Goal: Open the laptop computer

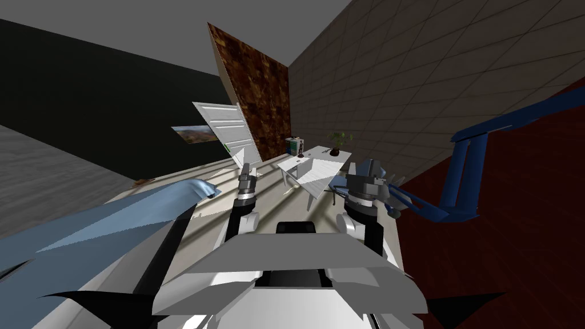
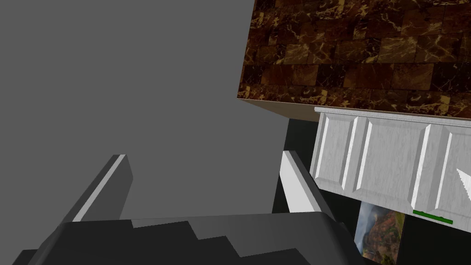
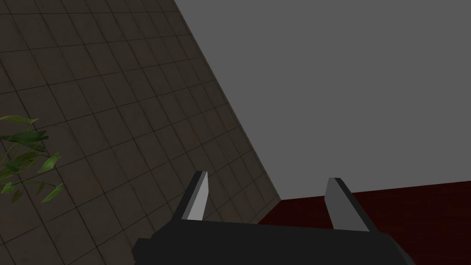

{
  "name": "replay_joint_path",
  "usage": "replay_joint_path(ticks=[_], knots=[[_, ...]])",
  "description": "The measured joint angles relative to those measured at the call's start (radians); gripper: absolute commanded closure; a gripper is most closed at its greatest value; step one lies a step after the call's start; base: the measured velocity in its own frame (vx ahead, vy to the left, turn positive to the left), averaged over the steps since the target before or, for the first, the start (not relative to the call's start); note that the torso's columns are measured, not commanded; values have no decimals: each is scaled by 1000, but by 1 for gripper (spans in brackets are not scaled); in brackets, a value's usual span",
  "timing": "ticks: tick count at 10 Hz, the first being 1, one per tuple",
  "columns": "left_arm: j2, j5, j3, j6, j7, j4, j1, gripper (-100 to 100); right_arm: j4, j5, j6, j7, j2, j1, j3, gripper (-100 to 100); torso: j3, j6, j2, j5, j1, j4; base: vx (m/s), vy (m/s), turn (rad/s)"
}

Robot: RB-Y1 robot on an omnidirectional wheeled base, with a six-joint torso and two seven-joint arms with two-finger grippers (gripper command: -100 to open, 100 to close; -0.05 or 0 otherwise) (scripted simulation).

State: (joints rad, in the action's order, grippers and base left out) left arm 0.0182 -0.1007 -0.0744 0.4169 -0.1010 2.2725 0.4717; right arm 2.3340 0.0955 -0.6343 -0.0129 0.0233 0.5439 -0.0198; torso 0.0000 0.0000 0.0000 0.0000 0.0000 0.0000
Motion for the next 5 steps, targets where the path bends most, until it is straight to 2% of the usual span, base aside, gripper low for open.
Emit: replay_joint_path(ticks=[2, 5], knots=[[0, 0, 0, 0, 0, 0, 0, 0, 0, 0, 0, 0, 0, 0, 0, 0, -209, 0, 104, 0, 0, 105, 0, 0, 0], [0, 0, 0, 0, 0, 0, 0, 0, 0, 0, 0, 0, 0, 0, 0, 0, -644, 0, 322, 0, 0, 322, 0, 0, 0]])
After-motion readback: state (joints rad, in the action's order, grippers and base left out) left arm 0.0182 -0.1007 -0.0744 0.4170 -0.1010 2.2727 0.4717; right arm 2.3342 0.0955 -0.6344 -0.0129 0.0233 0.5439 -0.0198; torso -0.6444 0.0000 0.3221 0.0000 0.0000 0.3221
